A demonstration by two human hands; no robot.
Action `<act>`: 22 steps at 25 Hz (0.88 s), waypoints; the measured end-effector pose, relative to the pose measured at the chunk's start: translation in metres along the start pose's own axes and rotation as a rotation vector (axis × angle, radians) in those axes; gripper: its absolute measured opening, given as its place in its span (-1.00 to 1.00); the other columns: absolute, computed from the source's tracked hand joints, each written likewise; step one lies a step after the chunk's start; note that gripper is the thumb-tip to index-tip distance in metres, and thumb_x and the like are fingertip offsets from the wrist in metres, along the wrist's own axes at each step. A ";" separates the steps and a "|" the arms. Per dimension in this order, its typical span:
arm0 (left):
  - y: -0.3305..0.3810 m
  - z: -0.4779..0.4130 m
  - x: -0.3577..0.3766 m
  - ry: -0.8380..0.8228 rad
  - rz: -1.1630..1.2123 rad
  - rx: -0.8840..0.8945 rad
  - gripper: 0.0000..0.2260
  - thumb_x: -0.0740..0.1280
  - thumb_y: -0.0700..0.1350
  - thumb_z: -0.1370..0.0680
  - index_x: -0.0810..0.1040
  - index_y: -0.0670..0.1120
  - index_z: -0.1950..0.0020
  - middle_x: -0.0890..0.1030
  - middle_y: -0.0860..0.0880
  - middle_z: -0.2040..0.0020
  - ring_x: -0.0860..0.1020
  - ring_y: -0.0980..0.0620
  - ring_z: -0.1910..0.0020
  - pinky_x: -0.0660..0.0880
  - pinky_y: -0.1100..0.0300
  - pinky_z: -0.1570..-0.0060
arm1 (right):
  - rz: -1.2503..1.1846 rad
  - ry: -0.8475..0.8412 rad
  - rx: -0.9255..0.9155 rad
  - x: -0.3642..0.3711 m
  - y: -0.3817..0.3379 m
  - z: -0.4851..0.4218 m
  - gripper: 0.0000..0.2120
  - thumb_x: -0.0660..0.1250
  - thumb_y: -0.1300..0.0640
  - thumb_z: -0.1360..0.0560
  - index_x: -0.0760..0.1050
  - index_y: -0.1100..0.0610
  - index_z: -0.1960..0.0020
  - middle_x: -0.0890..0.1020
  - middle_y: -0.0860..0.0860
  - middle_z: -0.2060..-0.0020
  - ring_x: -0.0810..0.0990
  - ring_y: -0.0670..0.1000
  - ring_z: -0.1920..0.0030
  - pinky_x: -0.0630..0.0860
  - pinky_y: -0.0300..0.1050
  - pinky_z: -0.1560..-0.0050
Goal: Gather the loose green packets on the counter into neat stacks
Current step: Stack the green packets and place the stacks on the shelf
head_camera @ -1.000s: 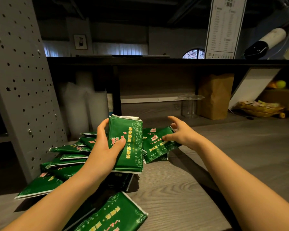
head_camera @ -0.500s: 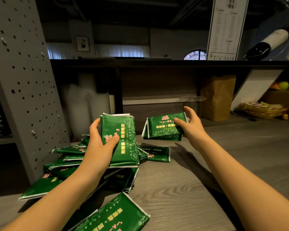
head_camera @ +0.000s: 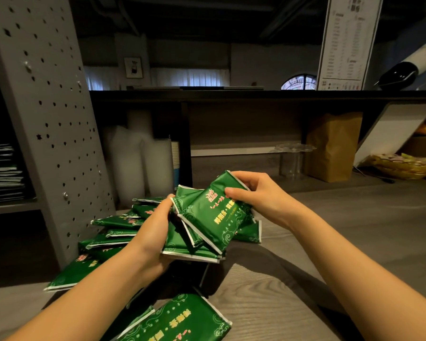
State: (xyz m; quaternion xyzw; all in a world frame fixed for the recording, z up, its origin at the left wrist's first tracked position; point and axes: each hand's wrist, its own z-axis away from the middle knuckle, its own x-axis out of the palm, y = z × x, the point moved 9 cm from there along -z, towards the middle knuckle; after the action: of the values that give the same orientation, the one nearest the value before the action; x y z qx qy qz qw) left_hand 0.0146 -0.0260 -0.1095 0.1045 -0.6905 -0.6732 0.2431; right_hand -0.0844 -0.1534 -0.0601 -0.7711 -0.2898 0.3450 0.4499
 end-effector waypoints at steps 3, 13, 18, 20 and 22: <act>0.006 -0.004 0.001 -0.026 -0.078 0.080 -0.67 0.10 0.03 -0.63 0.58 -0.10 -0.14 0.68 -0.13 0.18 0.67 0.10 0.31 0.54 0.20 0.33 | -0.005 -0.036 0.021 0.002 0.001 0.001 -0.71 0.34 0.21 -0.50 0.53 0.05 -0.21 0.68 0.06 -0.02 0.66 0.03 -0.02 0.59 -0.11 -0.04; 0.040 0.008 -0.017 0.234 -0.253 0.442 -0.38 0.30 -0.15 -0.55 0.04 0.14 -0.48 0.45 0.05 -0.27 0.50 0.13 -0.16 0.41 0.14 -0.17 | -0.367 0.100 0.398 0.042 0.041 0.005 -0.49 0.40 -0.10 -0.42 0.44 0.10 -0.28 0.62 -0.02 -0.04 0.64 -0.06 0.09 0.58 -0.18 0.25; 0.038 0.000 -0.025 0.254 -0.140 0.443 -0.56 0.13 -0.11 -0.64 0.08 0.19 -0.45 0.46 -0.03 -0.30 0.49 0.00 -0.22 0.42 -0.02 -0.26 | -0.624 0.148 0.255 0.049 0.026 -0.001 -0.81 0.31 0.23 -0.52 0.51 0.27 -0.10 0.67 0.15 0.03 0.65 0.05 0.07 0.64 -0.16 0.11; 0.040 0.003 -0.025 0.275 -0.156 0.476 -0.56 0.11 -0.14 -0.64 0.05 0.15 -0.47 0.43 0.00 -0.32 0.46 0.06 -0.22 0.38 0.11 -0.19 | -0.636 0.179 0.226 0.043 0.022 -0.001 -0.83 0.27 0.25 -0.55 0.50 0.26 -0.11 0.67 0.13 0.04 0.66 0.03 0.09 0.63 -0.20 0.14; 0.042 0.007 -0.024 0.289 -0.184 0.497 -0.52 0.13 -0.14 -0.64 0.01 0.13 -0.49 0.41 0.02 -0.32 0.45 0.08 -0.22 0.34 0.16 -0.17 | -0.623 0.213 0.231 0.043 0.026 0.000 -0.85 0.22 0.24 -0.58 0.52 0.23 -0.09 0.68 0.11 0.07 0.67 0.01 0.14 0.62 -0.16 0.12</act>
State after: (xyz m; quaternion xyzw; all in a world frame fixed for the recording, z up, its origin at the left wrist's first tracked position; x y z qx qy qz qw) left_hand 0.0393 -0.0058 -0.0732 0.3177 -0.7800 -0.4810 0.2436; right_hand -0.0555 -0.1315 -0.0947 -0.6214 -0.4218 0.1395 0.6453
